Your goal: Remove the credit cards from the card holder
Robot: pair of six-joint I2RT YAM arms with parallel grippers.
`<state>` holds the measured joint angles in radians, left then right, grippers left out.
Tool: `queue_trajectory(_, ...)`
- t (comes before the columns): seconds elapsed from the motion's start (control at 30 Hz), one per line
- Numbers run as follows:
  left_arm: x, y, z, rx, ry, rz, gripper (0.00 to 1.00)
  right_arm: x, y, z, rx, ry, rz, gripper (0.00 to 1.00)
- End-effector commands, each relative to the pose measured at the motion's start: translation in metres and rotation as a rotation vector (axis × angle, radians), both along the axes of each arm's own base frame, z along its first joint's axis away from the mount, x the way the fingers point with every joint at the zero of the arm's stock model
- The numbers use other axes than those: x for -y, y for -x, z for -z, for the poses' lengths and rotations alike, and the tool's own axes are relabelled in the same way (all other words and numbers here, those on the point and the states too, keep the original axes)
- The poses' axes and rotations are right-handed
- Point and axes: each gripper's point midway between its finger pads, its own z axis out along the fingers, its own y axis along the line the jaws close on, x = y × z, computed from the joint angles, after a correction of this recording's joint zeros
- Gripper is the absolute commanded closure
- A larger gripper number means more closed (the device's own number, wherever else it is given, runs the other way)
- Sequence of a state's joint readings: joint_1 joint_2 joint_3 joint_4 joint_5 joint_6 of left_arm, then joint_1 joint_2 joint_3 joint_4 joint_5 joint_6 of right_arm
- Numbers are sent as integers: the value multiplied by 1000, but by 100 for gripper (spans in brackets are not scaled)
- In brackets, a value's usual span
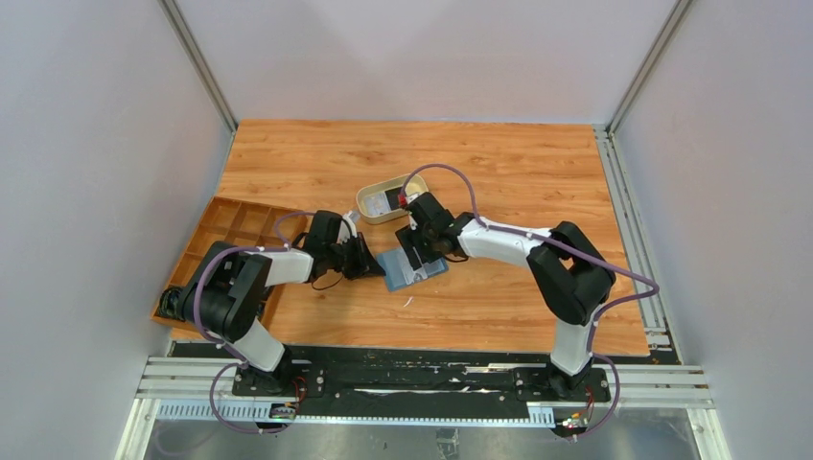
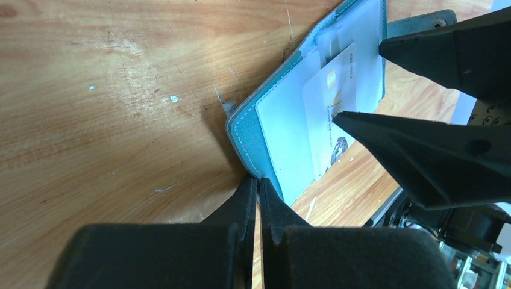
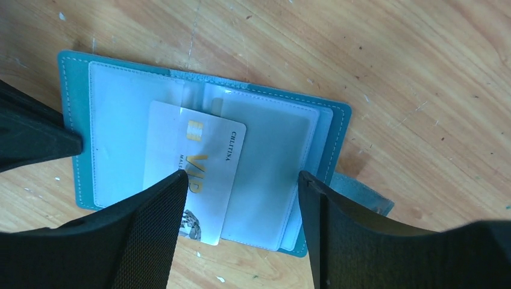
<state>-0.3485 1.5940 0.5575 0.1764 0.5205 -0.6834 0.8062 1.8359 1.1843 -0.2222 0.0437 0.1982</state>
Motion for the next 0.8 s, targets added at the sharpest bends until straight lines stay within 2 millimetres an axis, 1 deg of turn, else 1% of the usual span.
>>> queue_trajectory(0.0,-37,39,55,-177,-214,-22,100,-17,11,-1,-91,-129,-19,30)
queue_trajectory(0.1,-37,39,55,-178,-211,-21,100,-21,17,3,-128,-165,-25,32)
queue_trajectory(0.23,-37,39,55,-178,-214,-20,100,-20,22,6,-157,-213,-2,35)
queue_trajectory(0.33,-37,38,55,-175,-217,-19,100,-12,19,0,-123,-227,26,36)
queue_trajectory(0.43,-38,39,56,-180,-218,-18,100,7,12,-8,-37,-189,85,36)
queue_trajectory(0.5,-38,39,57,-182,-218,-18,100,16,7,-19,21,-184,111,35)
queue_trajectory(0.53,-37,40,57,-182,-217,-17,100,17,7,-26,41,-195,109,35)
queue_trajectory(0.6,-37,40,58,-184,-216,-16,100,17,7,-33,62,-212,104,34)
queue_trajectory(0.7,-37,40,58,-185,-216,-16,100,17,9,-35,65,-234,98,34)
queue_trajectory(0.77,-37,40,57,-184,-215,-17,100,5,9,-39,61,-297,69,34)
